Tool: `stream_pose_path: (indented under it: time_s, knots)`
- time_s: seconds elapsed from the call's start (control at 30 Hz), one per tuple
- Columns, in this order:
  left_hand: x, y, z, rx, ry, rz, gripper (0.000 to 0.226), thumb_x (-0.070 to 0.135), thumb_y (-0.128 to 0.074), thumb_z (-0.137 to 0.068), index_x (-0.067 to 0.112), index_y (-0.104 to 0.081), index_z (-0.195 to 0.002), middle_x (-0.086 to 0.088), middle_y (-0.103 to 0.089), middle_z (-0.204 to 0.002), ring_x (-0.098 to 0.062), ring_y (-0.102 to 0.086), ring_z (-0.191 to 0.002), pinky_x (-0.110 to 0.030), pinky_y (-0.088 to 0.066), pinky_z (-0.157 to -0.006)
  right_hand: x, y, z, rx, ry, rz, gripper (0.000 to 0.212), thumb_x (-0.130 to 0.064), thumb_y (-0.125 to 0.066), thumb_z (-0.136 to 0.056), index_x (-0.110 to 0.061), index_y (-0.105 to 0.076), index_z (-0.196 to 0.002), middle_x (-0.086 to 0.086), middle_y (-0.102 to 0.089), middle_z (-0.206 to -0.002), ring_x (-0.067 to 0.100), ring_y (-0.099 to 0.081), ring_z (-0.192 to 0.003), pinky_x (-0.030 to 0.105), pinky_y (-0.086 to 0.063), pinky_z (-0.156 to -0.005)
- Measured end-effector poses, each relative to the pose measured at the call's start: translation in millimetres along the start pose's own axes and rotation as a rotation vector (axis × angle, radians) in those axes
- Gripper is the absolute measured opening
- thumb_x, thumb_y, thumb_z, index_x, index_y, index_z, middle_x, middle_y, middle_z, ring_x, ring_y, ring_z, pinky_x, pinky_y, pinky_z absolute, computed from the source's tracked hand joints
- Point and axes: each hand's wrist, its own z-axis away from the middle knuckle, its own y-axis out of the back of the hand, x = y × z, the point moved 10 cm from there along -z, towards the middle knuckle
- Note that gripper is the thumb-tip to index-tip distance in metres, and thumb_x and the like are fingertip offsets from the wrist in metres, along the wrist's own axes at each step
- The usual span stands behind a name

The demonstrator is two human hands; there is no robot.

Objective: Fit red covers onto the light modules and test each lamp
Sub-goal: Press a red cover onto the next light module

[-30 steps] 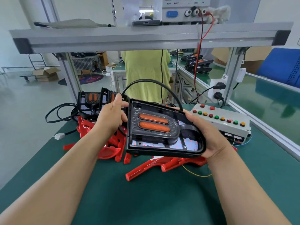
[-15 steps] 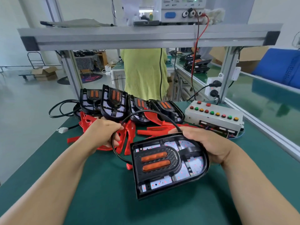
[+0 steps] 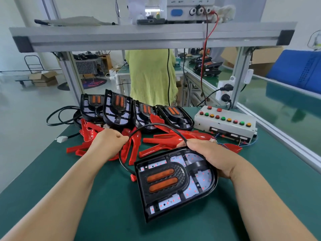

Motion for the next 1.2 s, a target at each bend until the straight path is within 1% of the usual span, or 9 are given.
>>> stream_pose_path:
  time_s: [0.13, 0.27, 0.47, 0.57, 0.7, 0.8, 0.9, 1.0, 1.2]
  knots:
    - [4.1, 2.5, -6.3, 0.021, 0.002, 0.121, 0.041, 0.033, -0.060, -0.094, 0.001, -0.069, -0.070, 0.002, -0.057, -0.050, -0.019, -0.050, -0.052, -0.030, -0.041, -0.054, 4.5, 8.1, -1.4, 0.055, -0.013, 0.210, 0.054, -0.073, -0.050, -0.073, -0.040, -0.070, -0.111, -0.011, -0.069, -0.122, 0.013, -0.062, -0.118, 0.045, -0.042, -0.111]
    - [2.8, -5.4, -12.8, -0.074, 0.023, 0.217, 0.024, 0.016, -0.064, -0.088, 0.011, -0.075, -0.068, -0.008, -0.073, -0.065, -0.025, -0.063, -0.062, -0.042, -0.059, -0.069, 11.4, 12.4, -1.9, 0.074, -0.062, 0.261, 0.062, -0.073, -0.049, -0.077, -0.029, -0.068, -0.116, -0.010, -0.068, -0.124, 0.014, -0.060, -0.121, 0.045, -0.038, -0.113]
    - [18.9, -17.2, -14.9, -0.197, -0.044, -0.045, 0.018, 0.007, -0.073, -0.084, 0.013, -0.075, -0.067, 0.004, -0.061, -0.044, -0.004, -0.051, -0.037, -0.014, -0.043, -0.045, 13.1, 15.8, -0.8, 0.072, -0.083, 0.264, 0.039, -0.053, -0.049, -0.099, -0.022, -0.069, -0.111, -0.004, -0.072, -0.117, 0.019, -0.065, -0.114, 0.046, -0.043, -0.110]
    - [34.1, -21.0, -12.1, -0.199, -0.098, -0.219, 0.015, 0.019, -0.078, -0.083, 0.008, -0.077, -0.073, 0.009, -0.056, -0.043, -0.006, -0.057, -0.050, -0.026, -0.055, -0.078, 11.1, 16.6, -0.2, 0.087, -0.077, 0.242, 0.042, -0.051, -0.051, -0.098, -0.016, -0.069, -0.112, 0.000, -0.074, -0.114, 0.021, -0.067, -0.112, 0.046, -0.044, -0.109]
    - [37.1, -27.6, -11.1, -0.248, -0.055, -0.347, 0.035, 0.043, -0.080, -0.079, 0.009, -0.078, -0.087, -0.006, -0.072, -0.086, -0.025, -0.065, -0.097, -0.043, -0.036, -0.111, 10.3, 16.4, 0.4, 0.086, -0.074, 0.140, 0.038, -0.047, -0.053, -0.099, -0.016, -0.069, -0.113, 0.001, -0.076, -0.109, 0.022, -0.070, -0.106, 0.046, -0.047, -0.106]
    - [31.3, -33.9, -13.5, -0.291, -0.028, -0.334, 0.038, 0.042, -0.078, -0.082, 0.005, -0.077, -0.091, -0.009, -0.072, -0.090, -0.027, -0.065, -0.092, -0.039, -0.050, -0.095, 9.5, 18.2, 0.3, 0.106, -0.071, 0.124, 0.036, -0.047, -0.055, -0.097, -0.018, -0.070, -0.111, 0.000, -0.077, -0.107, 0.021, -0.071, -0.104, 0.041, -0.049, -0.103]
    - [26.2, -41.3, -16.0, -0.305, -0.006, -0.260, 0.052, 0.045, -0.070, -0.088, 0.006, -0.057, -0.057, -0.008, -0.053, -0.057, -0.025, -0.047, -0.057, -0.032, -0.045, -0.066, 9.6, 14.9, 0.6, 0.086, -0.079, 0.128, 0.034, -0.047, -0.054, -0.098, -0.020, -0.070, -0.110, -0.004, -0.077, -0.103, 0.014, -0.073, -0.098, 0.033, -0.052, -0.094]
    - [22.5, -43.8, -19.8, -0.267, 0.031, -0.296, 0.064, 0.055, -0.062, -0.089, 0.009, -0.046, -0.049, -0.002, -0.048, -0.039, -0.021, -0.045, -0.046, -0.030, -0.045, -0.060, 8.4, 12.6, 1.4, 0.095, -0.087, 0.141, 0.043, -0.047, -0.054, -0.098, -0.008, -0.067, -0.111, 0.007, -0.076, -0.108, 0.022, -0.072, -0.101, 0.040, -0.052, -0.099]
    - [18.6, -43.7, -21.0, -0.275, 0.149, -0.269, 0.037, 0.024, -0.064, -0.078, 0.014, -0.042, -0.051, 0.000, -0.037, -0.032, -0.018, -0.030, -0.034, -0.022, -0.029, -0.046, 8.8, 12.3, 1.9, 0.108, -0.103, 0.160, 0.050, -0.047, -0.054, -0.098, 0.001, -0.063, -0.112, 0.013, -0.074, -0.111, 0.031, -0.068, -0.109, 0.050, -0.045, -0.107]
